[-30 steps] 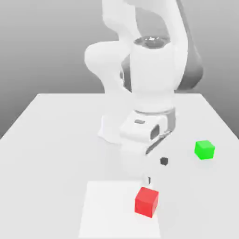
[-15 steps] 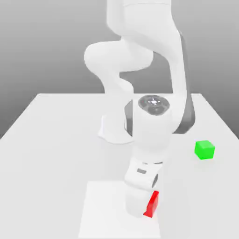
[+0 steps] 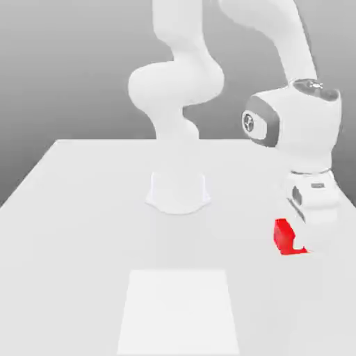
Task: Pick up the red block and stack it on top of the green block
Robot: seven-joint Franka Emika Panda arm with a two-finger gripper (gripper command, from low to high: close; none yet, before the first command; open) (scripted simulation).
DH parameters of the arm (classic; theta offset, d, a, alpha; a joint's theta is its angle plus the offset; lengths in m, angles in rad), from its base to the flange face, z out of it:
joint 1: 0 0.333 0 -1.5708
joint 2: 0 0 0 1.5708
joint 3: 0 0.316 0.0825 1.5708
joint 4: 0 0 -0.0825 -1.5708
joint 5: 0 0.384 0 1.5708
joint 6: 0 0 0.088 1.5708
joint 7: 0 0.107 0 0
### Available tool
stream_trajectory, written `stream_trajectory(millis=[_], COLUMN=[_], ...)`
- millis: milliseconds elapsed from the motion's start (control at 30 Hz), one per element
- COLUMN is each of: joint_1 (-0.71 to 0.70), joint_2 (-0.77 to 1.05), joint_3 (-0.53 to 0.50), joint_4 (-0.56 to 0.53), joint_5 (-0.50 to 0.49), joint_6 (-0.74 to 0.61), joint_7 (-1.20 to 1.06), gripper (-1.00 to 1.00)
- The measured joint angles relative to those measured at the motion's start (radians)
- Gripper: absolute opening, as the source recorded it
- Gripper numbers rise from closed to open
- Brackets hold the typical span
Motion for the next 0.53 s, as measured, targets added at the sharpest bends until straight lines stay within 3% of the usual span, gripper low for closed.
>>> stream_trajectory(millis=[200, 400, 433, 533], joint_1=[0.205, 0.215, 0.216, 0.214], joint_2=[-0.106, 0.079, 0.111, 0.111], joint_3=[0.138, 0.157, 0.149, 0.149], joint_4=[-0.083, -0.086, -0.085, -0.085], joint_5=[-0.004, -0.102, -0.130, -0.130], joint_6=[-0.014, 0.174, 0.203, 0.203], joint_7=[-0.170, -0.128, -0.108, -0.108], gripper=[-1.00, -1.00, 1.00, 1.00])
